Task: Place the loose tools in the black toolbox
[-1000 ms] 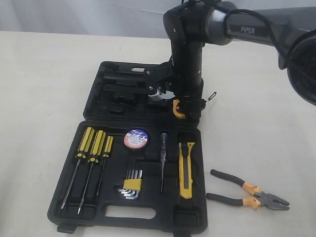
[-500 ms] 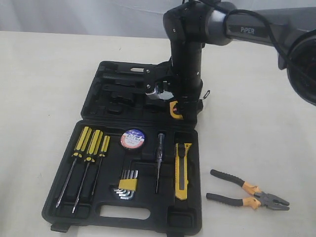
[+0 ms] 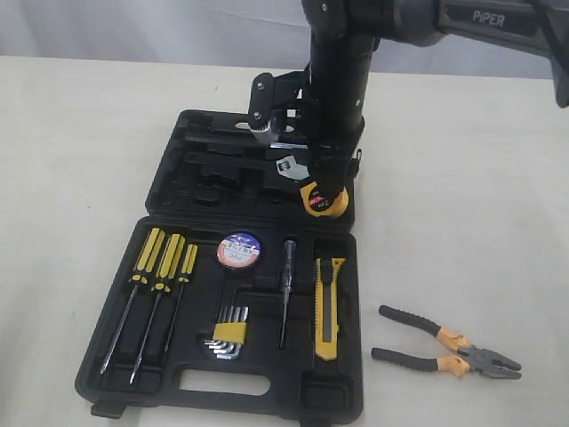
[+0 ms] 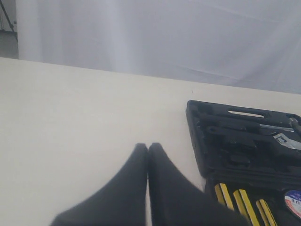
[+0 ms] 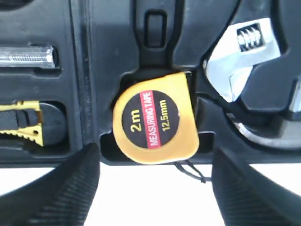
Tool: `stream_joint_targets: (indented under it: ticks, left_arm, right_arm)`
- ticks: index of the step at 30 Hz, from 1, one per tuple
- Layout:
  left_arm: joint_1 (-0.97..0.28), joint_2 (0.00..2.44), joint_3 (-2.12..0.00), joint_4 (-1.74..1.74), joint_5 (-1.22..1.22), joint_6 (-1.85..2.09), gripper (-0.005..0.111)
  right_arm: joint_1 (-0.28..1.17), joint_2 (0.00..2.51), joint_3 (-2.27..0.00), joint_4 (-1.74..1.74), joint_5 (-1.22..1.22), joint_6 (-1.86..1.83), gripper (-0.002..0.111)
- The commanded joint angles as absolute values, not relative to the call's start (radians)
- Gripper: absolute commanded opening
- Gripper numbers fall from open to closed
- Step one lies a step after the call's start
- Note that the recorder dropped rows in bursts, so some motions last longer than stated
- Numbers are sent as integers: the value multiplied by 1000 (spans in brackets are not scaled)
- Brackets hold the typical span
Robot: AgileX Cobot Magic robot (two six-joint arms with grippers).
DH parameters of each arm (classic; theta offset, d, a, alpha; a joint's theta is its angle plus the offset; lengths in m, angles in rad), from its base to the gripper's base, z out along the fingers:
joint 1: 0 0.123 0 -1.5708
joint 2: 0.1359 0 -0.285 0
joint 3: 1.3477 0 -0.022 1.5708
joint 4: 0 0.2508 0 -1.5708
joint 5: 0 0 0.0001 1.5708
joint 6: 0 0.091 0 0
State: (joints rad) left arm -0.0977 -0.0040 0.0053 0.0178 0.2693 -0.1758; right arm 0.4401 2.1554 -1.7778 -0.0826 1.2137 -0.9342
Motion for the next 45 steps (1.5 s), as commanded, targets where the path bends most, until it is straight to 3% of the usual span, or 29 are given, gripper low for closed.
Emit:
stream_joint_targets:
  ticks: [1,2,3,4,15,25,34,45]
  left_arm:
    - [-103,0,0,22,269,-175,0]
    - [-103,0,0,22,269,-175,0]
    - [-103,0,0,22,269,-175,0]
    - [-103,0,0,22,269,-175,0]
    - [-103,0,0,22,269,-175,0]
    - [-103,0,0,22,269,-175,0]
    - [-103,0,0,22,269,-175,0]
    - [-103,0,0,22,269,-175,0]
  right_arm:
    - [438,2129,-1779,-87,1221,-862,56]
    - [438,2124,-1777,-85,1221,-795,37]
    - [438,2124,-1777,-75,1221,-752,27]
    - [438,2124,-1777,-55,1221,-662,0]
    - [428,2263,-1777,-135,1197,-410,-1]
    - [411,2165,-1777,-127,1146,-429,-1]
    - [375,2280,-1777,-129,1112,-439,-1]
    - [375,2216,-1777,-41,1112,-498,-1]
